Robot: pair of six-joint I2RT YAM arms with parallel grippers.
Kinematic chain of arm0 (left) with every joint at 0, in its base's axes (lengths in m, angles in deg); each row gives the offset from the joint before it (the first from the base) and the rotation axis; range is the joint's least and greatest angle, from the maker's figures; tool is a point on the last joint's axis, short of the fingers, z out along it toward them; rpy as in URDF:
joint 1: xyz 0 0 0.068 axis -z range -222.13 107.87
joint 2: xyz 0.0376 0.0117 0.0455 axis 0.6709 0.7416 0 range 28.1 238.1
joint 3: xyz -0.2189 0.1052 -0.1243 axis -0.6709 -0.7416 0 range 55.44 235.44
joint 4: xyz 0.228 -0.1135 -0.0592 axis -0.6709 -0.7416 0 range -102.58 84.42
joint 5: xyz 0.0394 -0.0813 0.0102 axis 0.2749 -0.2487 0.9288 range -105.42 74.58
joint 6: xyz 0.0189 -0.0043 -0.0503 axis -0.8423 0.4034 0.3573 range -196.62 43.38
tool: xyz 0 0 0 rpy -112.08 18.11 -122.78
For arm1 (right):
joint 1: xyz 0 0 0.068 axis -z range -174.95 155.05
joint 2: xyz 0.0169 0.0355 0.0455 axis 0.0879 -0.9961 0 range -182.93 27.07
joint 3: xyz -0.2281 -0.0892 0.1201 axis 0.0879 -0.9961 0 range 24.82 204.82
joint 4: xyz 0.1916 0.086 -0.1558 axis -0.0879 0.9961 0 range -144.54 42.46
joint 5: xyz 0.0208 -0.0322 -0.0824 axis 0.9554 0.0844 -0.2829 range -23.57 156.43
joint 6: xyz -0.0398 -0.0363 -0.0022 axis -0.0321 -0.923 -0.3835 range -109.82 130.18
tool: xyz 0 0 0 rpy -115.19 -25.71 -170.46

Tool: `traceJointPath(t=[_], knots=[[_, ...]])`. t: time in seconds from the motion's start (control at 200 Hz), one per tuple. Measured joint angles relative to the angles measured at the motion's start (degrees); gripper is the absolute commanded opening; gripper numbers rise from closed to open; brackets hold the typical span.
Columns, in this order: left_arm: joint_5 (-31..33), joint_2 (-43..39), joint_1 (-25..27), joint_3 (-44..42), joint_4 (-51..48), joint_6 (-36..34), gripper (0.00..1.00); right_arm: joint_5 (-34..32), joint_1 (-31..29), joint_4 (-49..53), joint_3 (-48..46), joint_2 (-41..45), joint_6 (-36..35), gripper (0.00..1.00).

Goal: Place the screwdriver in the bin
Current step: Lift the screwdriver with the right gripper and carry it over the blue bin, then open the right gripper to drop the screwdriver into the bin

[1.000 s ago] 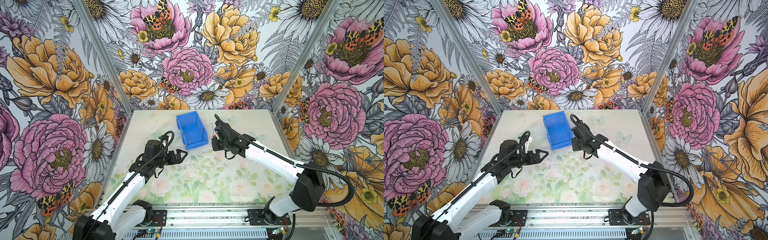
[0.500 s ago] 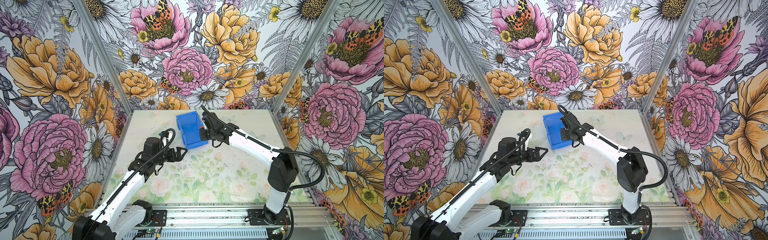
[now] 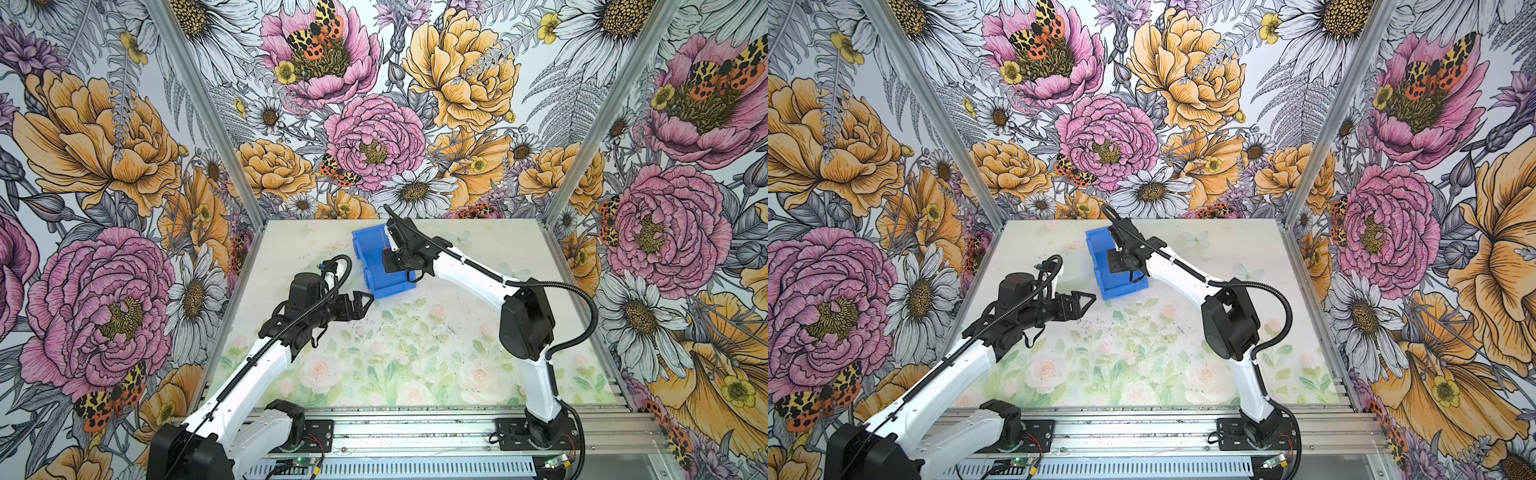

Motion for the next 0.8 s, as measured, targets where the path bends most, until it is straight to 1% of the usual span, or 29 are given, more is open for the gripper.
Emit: traceJointPath(t=[0.32,0.64,0.8], knots=[[0.22,1.07,0.00,0.00,0.00,0.02,0.99,1.99,0.83,0.13,4.44,-7.48,0.22,0.00],[0.22,1.11,0.00,0.00,0.02,0.00,0.99,1.95,0.85,0.22,5.05,-8.26,0.50,0.08],[0.22,1.36,0.00,0.00,0.00,0.00,0.99,1.75,0.85,0.22,5.18,-8.28,0.63,0.20]])
